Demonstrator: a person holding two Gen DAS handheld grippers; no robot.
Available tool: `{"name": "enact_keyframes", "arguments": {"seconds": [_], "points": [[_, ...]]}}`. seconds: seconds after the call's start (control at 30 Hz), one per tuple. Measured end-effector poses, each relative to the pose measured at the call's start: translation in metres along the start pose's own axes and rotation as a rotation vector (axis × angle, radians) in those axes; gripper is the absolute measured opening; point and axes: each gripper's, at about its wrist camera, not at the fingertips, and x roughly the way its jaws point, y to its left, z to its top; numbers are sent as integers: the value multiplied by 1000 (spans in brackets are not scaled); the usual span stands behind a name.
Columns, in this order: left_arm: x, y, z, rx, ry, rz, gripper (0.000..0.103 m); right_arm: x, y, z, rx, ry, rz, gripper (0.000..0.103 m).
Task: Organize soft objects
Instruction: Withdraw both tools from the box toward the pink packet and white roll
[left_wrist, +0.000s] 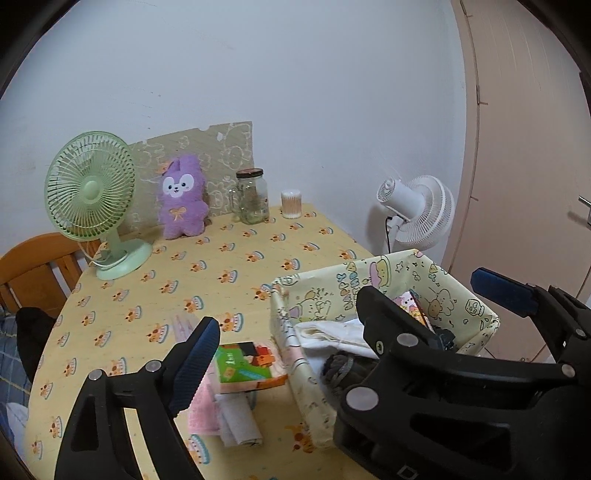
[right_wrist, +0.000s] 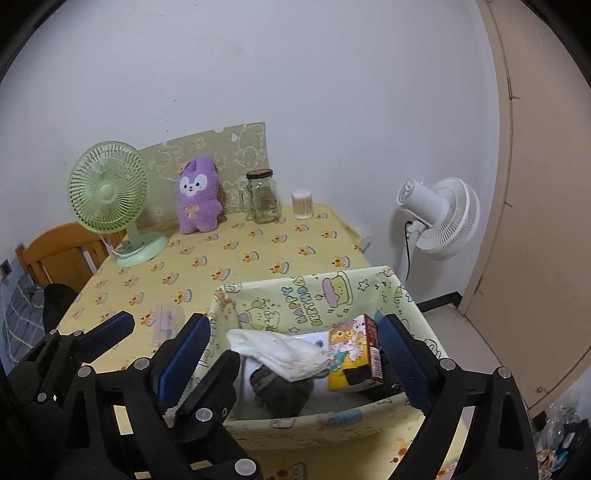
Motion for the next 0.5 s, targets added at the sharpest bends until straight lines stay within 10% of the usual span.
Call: {"name": "enact_keyframes", "arguments": {"seconds": [0.5], "points": [[-27, 29, -10, -6, -33, 25, 96, -14, 35, -5, -5, -32, 27, 102]]}}
